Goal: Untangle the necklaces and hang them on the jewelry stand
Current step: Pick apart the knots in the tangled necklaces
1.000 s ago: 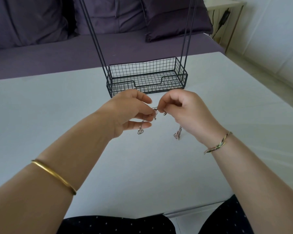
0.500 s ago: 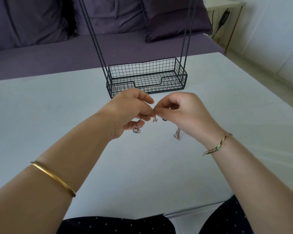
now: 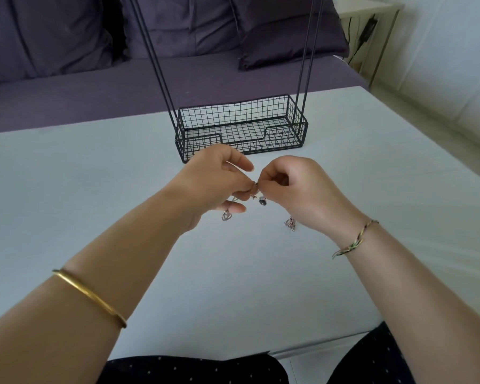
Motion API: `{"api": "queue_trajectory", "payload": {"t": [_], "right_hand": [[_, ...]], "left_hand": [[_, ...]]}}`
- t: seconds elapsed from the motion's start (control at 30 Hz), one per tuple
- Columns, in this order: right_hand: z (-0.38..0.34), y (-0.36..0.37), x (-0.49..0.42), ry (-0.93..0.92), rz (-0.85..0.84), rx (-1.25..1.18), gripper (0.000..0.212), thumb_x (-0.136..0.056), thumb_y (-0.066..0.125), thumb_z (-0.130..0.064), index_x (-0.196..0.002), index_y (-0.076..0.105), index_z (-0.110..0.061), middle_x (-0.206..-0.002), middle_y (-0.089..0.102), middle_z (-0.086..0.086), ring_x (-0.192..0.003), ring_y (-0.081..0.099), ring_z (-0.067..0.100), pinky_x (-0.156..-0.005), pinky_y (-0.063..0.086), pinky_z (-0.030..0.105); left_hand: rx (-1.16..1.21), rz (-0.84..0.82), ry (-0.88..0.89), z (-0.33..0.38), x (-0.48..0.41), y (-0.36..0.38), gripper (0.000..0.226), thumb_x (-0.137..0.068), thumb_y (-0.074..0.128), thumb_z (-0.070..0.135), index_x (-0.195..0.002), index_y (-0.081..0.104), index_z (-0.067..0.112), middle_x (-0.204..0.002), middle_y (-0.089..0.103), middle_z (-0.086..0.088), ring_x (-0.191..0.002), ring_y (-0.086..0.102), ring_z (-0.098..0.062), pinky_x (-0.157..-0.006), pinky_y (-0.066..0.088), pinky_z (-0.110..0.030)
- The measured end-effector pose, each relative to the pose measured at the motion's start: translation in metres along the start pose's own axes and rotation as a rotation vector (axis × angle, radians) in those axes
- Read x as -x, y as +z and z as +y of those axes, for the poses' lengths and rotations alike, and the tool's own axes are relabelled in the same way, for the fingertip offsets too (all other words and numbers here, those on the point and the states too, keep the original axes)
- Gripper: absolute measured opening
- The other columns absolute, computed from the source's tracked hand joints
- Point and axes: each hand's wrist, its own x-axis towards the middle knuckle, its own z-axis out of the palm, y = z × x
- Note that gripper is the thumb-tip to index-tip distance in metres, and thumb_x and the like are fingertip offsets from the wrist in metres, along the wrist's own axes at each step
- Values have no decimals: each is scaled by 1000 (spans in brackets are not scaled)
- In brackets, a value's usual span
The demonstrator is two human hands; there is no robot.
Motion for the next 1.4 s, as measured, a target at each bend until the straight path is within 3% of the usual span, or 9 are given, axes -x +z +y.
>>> {"api": "queue_trajectory", "payload": {"t": [0.2,0.43,0.53,0.63,0.73,0.9,1.13,1.4], "right_hand": [[0,-3,1,3,14,-63,15,-85,53,-5,-73,61,-10,-56,53,-9,-42,37,4,-40,30,15],[0,-6,-1,13,38,-85,18,-88,51,-8,-72,59,-14,-58,51,-8,-47,41,2,-44,31,12],[1,-4,-2,51,61,-138,18,-88,50,-10,-73,60,-12,-60,54,-2,-47,42,3,-48,34,17],[3,-4,-3,62,116,-236,19,-87,50,-9,-70,59,-10,-64,60,2,-61,51,14,-57,35,30],[3,-4,-4,49,164,-309,25,-88,47,-7,-65,56,-15,-75,67,11,-64,53,19,-57,36,31],[3,-2,-5,33,192,-348,24,-90,44,-7,-69,52,-15,-71,67,-4,-56,56,10,-59,44,28],[3,-3,-4,59,202,-385,28,-92,45,-9,-67,53,-18,-70,67,-6,-79,63,10,-80,49,29],[0,1,-5,105,191,-625,24,-92,42,-3,-72,52,-10,-67,61,-1,-65,64,16,-72,56,34]], "left_hand": [[30,19,-37,0,0,1,18,-85,62,-2,-97,59,12,-91,69,-14,-70,63,-13,-57,59,-29],[-18,33,-34,-4,-2,1,17,-89,53,-3,-94,61,11,-84,65,-11,-64,61,-11,-51,55,-24],[-72,10,-25,-5,-2,0,20,-89,50,-5,-90,63,11,-83,63,-10,-64,60,-10,-51,54,-22],[-111,-9,-22,-7,-2,1,21,-89,49,-5,-89,64,10,-85,62,-11,-65,60,-10,-50,54,-21],[-134,-12,-27,-8,-3,2,20,-89,50,-5,-91,65,8,-84,63,-10,-65,60,-12,-52,57,-24],[-186,-27,-45,-11,-5,4,20,-88,51,-4,-89,68,7,-80,64,-9,-66,62,-19,-66,60,-33],[-165,12,-71,-9,-5,5,15,-88,49,-2,-84,62,3,-79,63,-9,-62,60,-12,-53,58,-25],[-31,-29,-212,-7,-4,5,12,-90,50,1,-81,59,3,-77,64,-10,-57,62,-13,-57,60,-31]]}}
